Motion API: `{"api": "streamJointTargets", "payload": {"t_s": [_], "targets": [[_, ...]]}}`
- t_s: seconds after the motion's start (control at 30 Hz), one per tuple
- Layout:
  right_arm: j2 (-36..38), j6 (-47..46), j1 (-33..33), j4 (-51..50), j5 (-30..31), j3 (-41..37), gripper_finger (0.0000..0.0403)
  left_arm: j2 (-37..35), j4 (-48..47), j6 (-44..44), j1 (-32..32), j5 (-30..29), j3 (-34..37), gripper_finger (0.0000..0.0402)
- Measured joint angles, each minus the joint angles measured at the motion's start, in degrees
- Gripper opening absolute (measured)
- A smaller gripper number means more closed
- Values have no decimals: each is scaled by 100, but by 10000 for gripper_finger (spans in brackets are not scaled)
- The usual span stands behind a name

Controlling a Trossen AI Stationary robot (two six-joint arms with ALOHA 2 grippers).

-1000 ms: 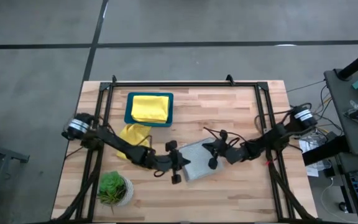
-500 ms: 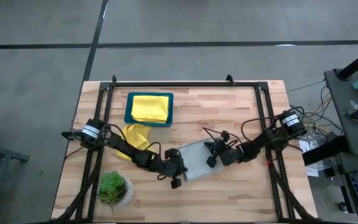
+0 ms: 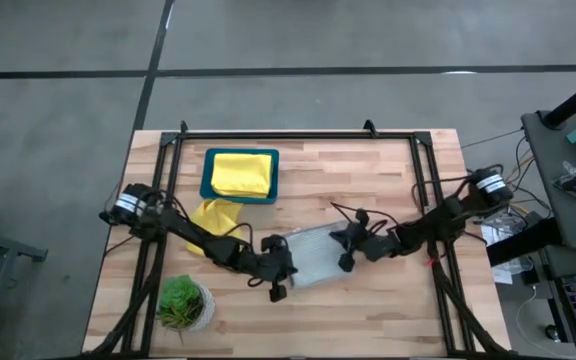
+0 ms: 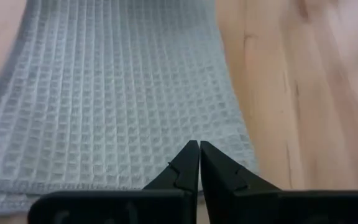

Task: Fold microfiber towels
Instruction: Fold the gray microfiber towel

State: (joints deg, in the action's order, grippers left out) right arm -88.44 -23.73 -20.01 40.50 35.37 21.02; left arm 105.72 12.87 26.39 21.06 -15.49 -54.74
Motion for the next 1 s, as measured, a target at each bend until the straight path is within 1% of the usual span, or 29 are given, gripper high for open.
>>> {"api": "streamJointTargets", "payload": {"t_s": [0.07,0.17,0.2,0.27,0.33,0.4,0.5,0.63,0.83,1.0], "targets": [[283,178,-20,15,-609,-48,8,-41,230,-31,29,33,2,0],[591,531,-96,117,-1662,-84,8,-16,554,-380,140,60,0,0],[663,629,-157,151,-1923,-112,8,67,783,-463,166,62,-3,0],[679,870,-309,341,-2248,-158,8,204,1069,-605,226,109,-5,0],[643,1112,-488,474,-2332,-228,8,380,1359,-708,260,129,-20,0],[537,1281,-615,484,-2336,-235,8,444,1340,-730,299,138,-25,0],[280,1284,-684,519,-2334,-252,8,582,1375,-596,303,127,-13,0],[-123,1041,-688,524,-2273,-252,8,634,1313,-570,303,129,2,0],[-287,828,-724,480,-2312,-246,8,703,715,-240,301,395,28,0],[-226,807,-744,127,-2338,-243,8,669,543,-164,312,476,43,0]]}}
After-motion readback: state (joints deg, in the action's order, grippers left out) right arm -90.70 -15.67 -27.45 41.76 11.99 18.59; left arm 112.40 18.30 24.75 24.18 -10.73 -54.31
